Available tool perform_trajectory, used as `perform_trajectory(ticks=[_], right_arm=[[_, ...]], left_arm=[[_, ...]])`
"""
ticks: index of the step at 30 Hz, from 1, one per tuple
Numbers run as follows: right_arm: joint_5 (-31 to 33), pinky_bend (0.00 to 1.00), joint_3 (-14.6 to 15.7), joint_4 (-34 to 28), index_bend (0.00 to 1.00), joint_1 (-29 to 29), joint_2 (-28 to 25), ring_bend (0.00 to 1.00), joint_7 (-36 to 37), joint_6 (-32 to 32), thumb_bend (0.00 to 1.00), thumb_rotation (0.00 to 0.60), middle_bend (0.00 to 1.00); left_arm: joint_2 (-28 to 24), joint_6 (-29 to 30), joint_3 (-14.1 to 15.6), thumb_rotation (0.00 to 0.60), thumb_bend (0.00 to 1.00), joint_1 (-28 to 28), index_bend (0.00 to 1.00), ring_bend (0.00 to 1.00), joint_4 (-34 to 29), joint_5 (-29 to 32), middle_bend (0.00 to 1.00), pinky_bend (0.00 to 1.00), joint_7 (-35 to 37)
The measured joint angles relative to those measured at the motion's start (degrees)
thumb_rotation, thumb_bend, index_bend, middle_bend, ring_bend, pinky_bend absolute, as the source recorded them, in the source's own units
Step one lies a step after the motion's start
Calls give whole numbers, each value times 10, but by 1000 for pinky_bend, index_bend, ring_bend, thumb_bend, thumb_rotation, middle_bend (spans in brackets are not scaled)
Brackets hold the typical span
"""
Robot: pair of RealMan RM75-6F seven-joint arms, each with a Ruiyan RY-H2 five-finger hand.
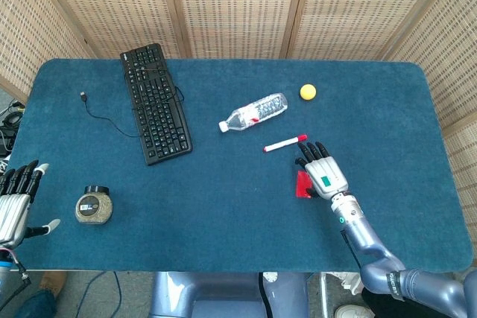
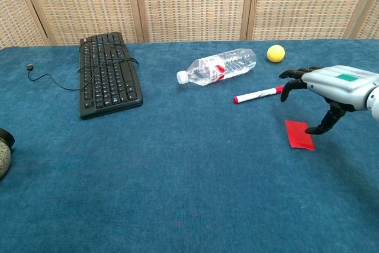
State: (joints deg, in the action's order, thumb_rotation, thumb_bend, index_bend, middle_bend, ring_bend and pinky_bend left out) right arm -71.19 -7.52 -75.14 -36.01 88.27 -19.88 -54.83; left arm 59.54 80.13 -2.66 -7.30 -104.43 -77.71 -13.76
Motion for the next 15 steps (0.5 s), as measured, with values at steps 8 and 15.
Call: perform_trajectory(ticks=[8,15], right_arm=[[-4,0,14,-5,268,7,5,0,0,-5,182,600,0],[-14,0,29,12,266,16,23,0,-2,-12,176,600,0]], left_arm=[[1,-2,0,600,0,-1,0,0,0,2,0,0,-2],[0,-2,1,600,0,-1,0,0,-1,1,0,0,-2]])
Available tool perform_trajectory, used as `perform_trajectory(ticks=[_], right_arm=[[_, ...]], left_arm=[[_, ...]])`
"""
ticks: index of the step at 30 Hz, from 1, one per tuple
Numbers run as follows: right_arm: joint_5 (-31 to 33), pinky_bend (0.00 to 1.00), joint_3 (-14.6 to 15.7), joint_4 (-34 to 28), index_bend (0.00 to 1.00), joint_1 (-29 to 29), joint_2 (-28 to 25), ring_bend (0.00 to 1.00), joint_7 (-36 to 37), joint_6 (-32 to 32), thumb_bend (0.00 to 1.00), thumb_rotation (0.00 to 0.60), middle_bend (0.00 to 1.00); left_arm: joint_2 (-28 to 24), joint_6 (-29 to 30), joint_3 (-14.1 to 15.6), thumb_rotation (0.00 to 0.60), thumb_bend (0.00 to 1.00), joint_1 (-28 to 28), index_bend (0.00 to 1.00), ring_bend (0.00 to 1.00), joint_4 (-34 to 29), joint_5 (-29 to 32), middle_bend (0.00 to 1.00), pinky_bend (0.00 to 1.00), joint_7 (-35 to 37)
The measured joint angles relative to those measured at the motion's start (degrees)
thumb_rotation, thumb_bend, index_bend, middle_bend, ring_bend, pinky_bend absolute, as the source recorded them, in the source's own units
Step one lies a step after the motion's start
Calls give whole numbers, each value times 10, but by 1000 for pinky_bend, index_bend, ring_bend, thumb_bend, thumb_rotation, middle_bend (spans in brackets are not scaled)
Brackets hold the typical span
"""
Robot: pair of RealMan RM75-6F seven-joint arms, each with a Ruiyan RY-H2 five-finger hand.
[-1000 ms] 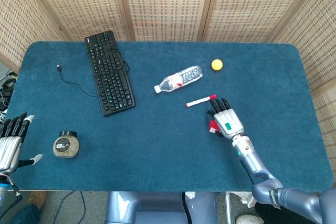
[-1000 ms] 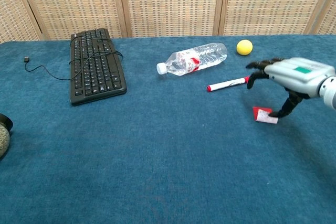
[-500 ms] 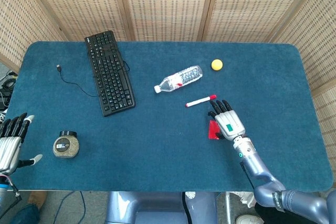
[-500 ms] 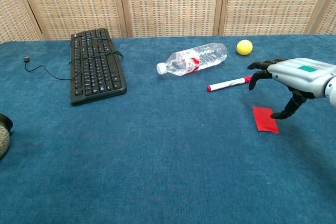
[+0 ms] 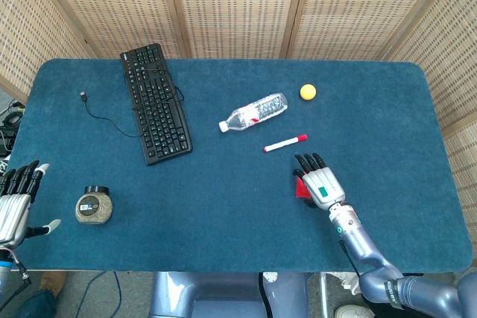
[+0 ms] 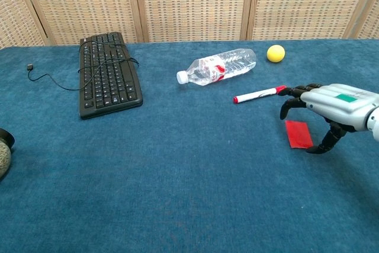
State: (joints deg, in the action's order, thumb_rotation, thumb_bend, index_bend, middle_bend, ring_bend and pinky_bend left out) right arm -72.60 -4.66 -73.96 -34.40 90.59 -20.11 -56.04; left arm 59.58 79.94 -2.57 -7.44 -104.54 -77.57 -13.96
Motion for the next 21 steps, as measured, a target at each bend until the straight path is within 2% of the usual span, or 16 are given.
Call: perform_trajectory(ticks=[16,21], right_arm=[[7,0,-7,33,270,-1,21,0,-12,2,188,600,0],[8,0,-11,45,277,-3,26,0,-14,0,277,600,0]], left_arm=[[1,-2,2,600,0,-1,0,0,0,0,0,0,-3],[2,-2,2,600,0,-2,0,0,0,0,0,0,-4]])
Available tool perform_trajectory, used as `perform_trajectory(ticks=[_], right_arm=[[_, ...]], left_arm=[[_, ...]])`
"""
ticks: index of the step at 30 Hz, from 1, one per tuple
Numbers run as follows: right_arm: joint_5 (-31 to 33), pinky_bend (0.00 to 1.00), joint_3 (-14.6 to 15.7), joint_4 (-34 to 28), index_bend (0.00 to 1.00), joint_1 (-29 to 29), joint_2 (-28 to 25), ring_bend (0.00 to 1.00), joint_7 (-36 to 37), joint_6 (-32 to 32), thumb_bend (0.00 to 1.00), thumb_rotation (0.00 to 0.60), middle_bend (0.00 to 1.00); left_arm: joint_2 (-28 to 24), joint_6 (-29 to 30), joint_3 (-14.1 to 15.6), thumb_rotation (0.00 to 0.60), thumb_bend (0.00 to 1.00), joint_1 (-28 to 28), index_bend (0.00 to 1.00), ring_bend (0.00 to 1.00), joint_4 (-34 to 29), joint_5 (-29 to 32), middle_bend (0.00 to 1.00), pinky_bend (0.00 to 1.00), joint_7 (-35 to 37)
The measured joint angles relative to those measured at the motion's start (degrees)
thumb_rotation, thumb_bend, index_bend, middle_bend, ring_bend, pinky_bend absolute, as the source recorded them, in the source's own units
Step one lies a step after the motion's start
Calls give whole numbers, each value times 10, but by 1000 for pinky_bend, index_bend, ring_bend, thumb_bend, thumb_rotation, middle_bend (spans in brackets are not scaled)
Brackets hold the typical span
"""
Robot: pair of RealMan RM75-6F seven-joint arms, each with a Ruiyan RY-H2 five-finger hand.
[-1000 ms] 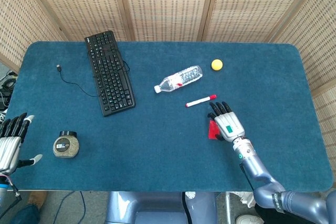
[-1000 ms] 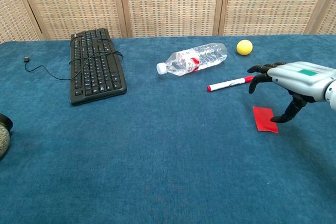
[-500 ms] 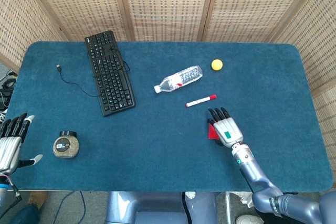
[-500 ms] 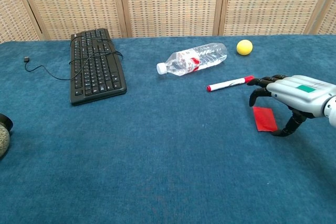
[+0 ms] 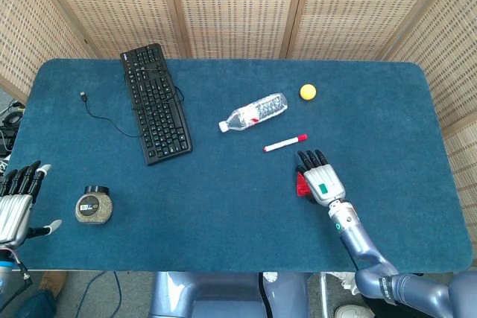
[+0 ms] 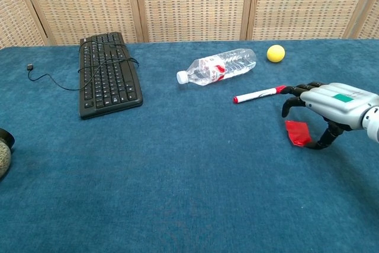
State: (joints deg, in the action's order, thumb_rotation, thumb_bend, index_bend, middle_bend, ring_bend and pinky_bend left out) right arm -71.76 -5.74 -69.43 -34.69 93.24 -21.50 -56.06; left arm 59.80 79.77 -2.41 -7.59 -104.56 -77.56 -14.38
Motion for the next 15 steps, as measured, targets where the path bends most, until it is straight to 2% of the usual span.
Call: perform_trajectory(ticks=[7,12,13,15], right_arm=[[-6,0,1,2,314,2,0,0,7,-2,332,600,0],[-10,0,3,2,358,2,0,0,12,-2,429,600,16],[-12,0,3,3,380,2,0,0,14,-3,437,600,18],[-15,0,3,5,489,3,1,0,16,-6,445,600,12]], left_arm=[[0,-1,1,600,0,-1,0,0,0,0,0,0,-1],[0,0,1,600,0,0,0,0,-1,-1,0,0,-1],[0,0,1,600,0,0,0,0,0,-1,0,0,-1],[0,0,1,600,0,0,0,0,-1,0,0,0,0]])
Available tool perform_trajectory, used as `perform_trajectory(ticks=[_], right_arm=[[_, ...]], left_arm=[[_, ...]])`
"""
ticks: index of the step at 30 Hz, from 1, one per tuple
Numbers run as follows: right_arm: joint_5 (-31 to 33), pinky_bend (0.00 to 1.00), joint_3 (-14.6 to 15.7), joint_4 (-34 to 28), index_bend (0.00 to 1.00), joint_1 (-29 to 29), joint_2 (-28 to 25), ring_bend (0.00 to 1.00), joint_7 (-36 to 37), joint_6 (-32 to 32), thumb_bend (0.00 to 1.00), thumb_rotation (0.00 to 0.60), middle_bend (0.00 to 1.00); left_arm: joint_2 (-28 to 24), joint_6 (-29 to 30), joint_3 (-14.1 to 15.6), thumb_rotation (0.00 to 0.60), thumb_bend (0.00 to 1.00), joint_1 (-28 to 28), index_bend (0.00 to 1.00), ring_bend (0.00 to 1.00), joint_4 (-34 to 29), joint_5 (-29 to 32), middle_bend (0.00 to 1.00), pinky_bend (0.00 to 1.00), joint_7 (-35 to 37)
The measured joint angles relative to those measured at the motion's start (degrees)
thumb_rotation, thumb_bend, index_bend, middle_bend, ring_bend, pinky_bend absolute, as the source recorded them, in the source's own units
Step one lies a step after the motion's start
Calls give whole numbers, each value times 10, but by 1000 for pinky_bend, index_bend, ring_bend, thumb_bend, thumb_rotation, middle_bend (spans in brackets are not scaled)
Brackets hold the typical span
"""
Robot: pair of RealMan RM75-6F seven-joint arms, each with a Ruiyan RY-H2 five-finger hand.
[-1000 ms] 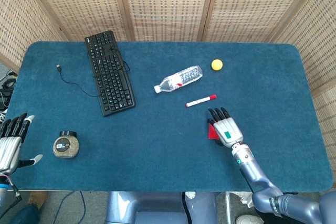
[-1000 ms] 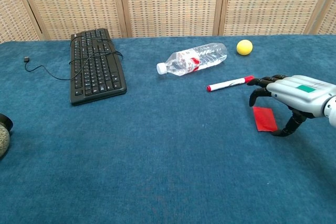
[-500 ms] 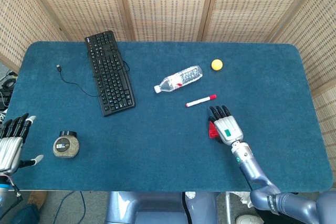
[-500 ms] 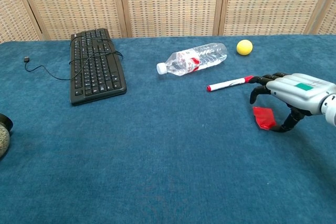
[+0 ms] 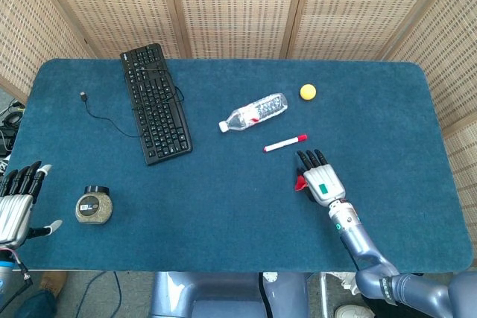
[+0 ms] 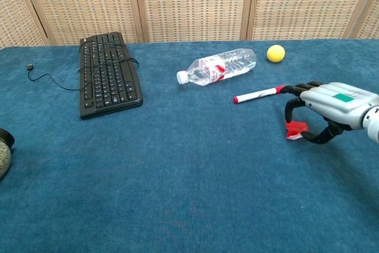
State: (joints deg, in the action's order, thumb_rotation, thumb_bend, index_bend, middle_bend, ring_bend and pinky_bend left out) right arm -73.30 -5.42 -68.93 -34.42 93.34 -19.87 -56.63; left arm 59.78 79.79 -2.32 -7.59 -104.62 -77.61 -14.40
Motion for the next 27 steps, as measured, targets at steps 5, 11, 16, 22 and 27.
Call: perform_trajectory(ticks=[5,11,16,22,27], right_arm=[[-3,0,3,9,547,0,2,0,3,3,446,600,2],[-8,0,5,18,583,0,6,0,6,6,533,600,0],[-12,0,6,24,643,-1,8,0,7,6,629,600,4],[-16,0,6,26,695,-1,10,0,9,5,642,600,7],[-22,0,3,30,714,-2,11,0,17,1,635,600,14]], left_arm=[[0,-1,0,600,0,-1,0,0,0,0,0,0,1],[0,-1,1,600,0,-1,0,0,0,0,0,0,1],[0,-1,0,600,0,-1,0,0,0,0,0,0,0],[0,-2,0,600,0,-1,0,0,0,0,0,0,1],[-1,-2,1,600,0,-1,0,0,0,0,0,0,3]])
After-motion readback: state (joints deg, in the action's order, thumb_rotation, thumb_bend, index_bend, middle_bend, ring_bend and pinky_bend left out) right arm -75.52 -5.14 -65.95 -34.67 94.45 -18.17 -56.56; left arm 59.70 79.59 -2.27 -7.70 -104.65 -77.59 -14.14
